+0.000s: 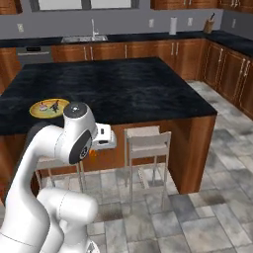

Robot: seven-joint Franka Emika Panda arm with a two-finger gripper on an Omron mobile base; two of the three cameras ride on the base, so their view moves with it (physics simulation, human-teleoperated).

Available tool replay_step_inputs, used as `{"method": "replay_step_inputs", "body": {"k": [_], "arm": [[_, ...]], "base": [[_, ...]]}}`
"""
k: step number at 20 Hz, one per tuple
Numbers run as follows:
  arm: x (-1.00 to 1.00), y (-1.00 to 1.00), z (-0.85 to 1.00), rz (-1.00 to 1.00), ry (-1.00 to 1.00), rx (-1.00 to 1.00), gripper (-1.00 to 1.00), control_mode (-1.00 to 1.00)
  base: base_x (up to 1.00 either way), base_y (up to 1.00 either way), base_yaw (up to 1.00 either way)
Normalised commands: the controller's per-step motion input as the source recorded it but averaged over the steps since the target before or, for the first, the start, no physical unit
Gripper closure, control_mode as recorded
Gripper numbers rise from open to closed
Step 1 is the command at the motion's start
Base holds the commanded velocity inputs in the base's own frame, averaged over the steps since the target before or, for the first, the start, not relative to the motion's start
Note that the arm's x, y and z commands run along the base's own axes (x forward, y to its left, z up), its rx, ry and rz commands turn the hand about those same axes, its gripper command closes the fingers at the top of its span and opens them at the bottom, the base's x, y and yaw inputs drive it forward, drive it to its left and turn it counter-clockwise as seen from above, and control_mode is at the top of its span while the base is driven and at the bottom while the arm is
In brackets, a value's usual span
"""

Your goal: Take the cheese, fish, and garlic from the fridge and place them on the plate on the dining counter to create an appetizer plate.

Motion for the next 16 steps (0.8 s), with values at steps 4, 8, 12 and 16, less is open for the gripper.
{"method": "replay_step_inputs", "body": {"k": [4,8,12,16], "arm": [[0.00,0.00,0.00,0.00,0.00,0.00,1.00,1.00],[0.00,0.00,0.00,0.00,0.00,0.00,1.00,1.00],[0.00,0.00,0.00,0.00,0.00,0.00,1.00,1.00],[0.00,0.00,0.00,0.00,0.00,0.00,1.00,1.00]], "base": [[-0.27,0.92,0.40],[0.12,0.43,0.24],[0.58,0.04,0.18],[0.71,0.01,0.16]]}}
